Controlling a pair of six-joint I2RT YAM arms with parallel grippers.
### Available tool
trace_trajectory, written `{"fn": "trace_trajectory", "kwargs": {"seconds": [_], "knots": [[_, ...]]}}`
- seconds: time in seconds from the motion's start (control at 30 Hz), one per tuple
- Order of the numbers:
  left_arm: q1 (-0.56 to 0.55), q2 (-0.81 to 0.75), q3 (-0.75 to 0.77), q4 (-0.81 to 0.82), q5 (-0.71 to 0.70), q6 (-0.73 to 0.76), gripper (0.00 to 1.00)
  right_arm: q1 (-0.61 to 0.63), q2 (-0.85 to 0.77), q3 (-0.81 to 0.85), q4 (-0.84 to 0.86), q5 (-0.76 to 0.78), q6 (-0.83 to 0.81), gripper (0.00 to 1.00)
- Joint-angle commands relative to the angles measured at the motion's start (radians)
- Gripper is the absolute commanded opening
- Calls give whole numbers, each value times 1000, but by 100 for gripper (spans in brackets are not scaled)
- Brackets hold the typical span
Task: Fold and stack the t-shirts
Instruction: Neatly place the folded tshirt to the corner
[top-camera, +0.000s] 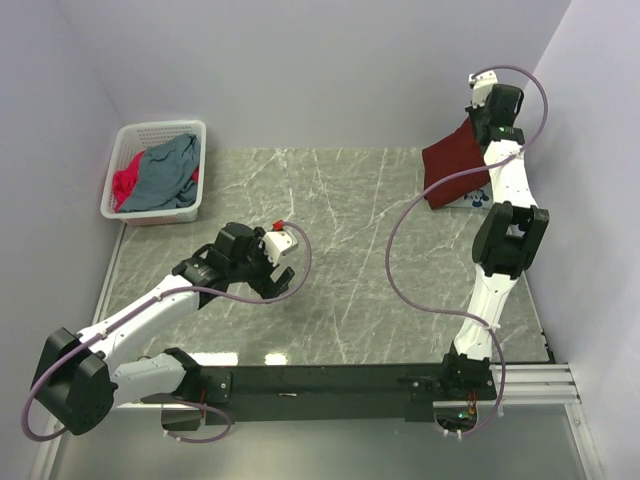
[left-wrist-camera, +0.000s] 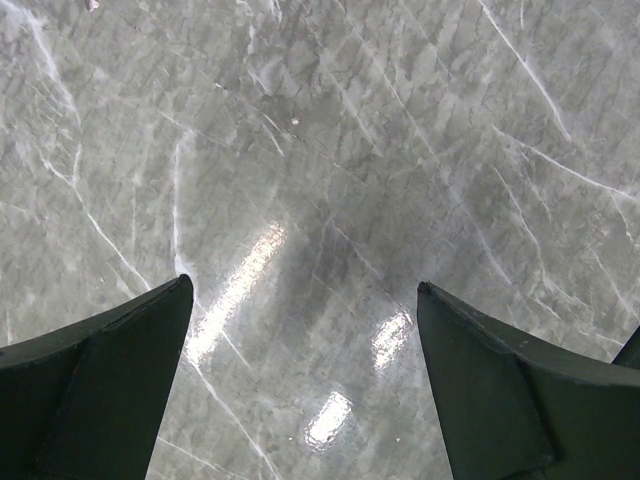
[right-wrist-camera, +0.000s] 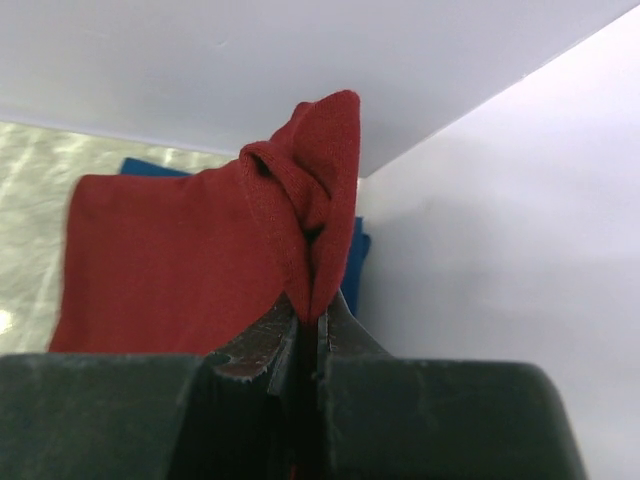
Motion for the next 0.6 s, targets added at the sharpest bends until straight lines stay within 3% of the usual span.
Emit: {"fn": "trace_trajectory", "kwargs": {"seconds": [0.0,0.43,0.47,0.5,0.57], "knots": [[0,5,31,11,5,-13,99,-15,17,28,153,18,-58,0],[2,26,32,7,-13,-15,99,-47,126,-9,337,93,-160,3],[0,29,34,8,-15,-17,99,-47,134,-8,375,109,-162,14],[0,29,35,7,-18,-17,99,-46,140,-5,391,155,-159,45],[0,31,44,0,-28,-20,99,-47,149,9,397,186,-144,69]]}}
